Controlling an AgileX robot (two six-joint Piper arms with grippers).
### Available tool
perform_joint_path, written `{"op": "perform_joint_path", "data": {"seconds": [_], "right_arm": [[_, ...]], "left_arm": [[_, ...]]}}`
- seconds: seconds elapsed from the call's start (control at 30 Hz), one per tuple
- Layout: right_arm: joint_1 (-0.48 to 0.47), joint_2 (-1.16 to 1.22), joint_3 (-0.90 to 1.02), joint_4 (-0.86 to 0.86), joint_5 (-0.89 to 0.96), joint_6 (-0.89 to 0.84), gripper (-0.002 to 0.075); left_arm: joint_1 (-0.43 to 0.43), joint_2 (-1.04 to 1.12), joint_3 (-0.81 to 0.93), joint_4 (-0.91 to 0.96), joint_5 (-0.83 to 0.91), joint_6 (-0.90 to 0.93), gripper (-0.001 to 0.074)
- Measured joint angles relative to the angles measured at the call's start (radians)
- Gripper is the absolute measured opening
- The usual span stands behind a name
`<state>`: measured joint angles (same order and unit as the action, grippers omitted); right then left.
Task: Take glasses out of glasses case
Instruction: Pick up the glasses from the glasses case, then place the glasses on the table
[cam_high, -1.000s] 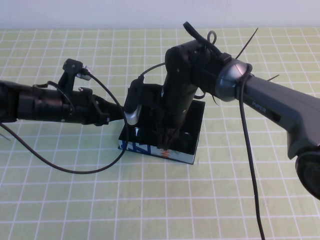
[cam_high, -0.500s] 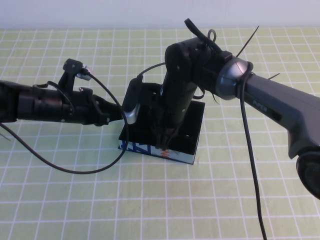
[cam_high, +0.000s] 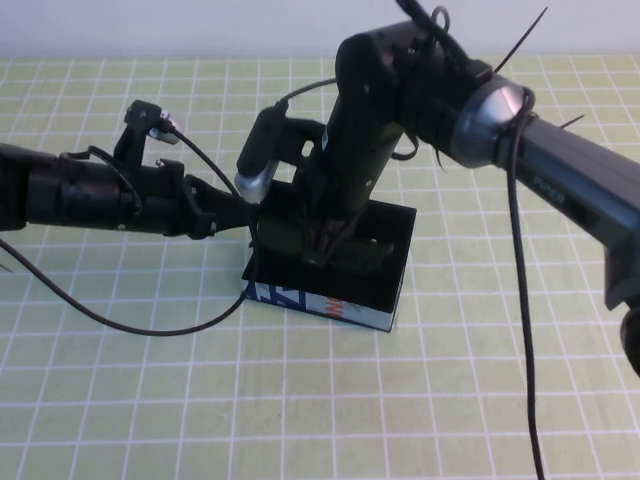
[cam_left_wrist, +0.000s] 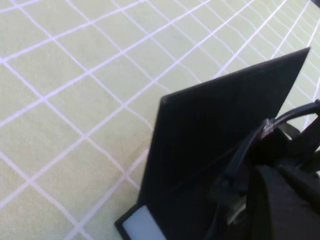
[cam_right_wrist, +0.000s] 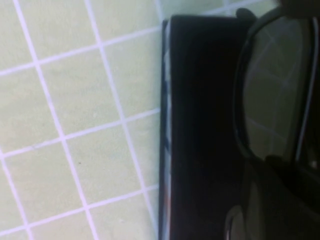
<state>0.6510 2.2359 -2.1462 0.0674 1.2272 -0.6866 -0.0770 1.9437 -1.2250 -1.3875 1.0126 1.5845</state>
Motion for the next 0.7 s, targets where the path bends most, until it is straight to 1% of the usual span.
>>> {"op": "perform_joint_path", "data": {"seconds": [0.23,0.5,0.6,0.7], "right_arm": [[0.0,-0.084,0.0,-0.031,0.009,0.118,0.0017],[-0.004,-0.206,0.007,-0.13,0.015,0.392,0.0017],[-0.044,-0.275,0.056,-0.14,0.016,0.493,0.0016],[-0.115,-0.35,0.154,-0.142,0.016,0.582,0.0016]], "left_arm": [[0.0,-0.104,0.0,0.028,0.001,-0.025,-0.0004],[0.0,-0.255,0.0,0.064,-0.007,-0.044,-0.0004],[0.0,-0.274,0.0,0.092,-0.01,-0.068,-0.0004],[0.0,-0.28,0.0,0.111,-0.018,-0.082,-0.0004]]}}
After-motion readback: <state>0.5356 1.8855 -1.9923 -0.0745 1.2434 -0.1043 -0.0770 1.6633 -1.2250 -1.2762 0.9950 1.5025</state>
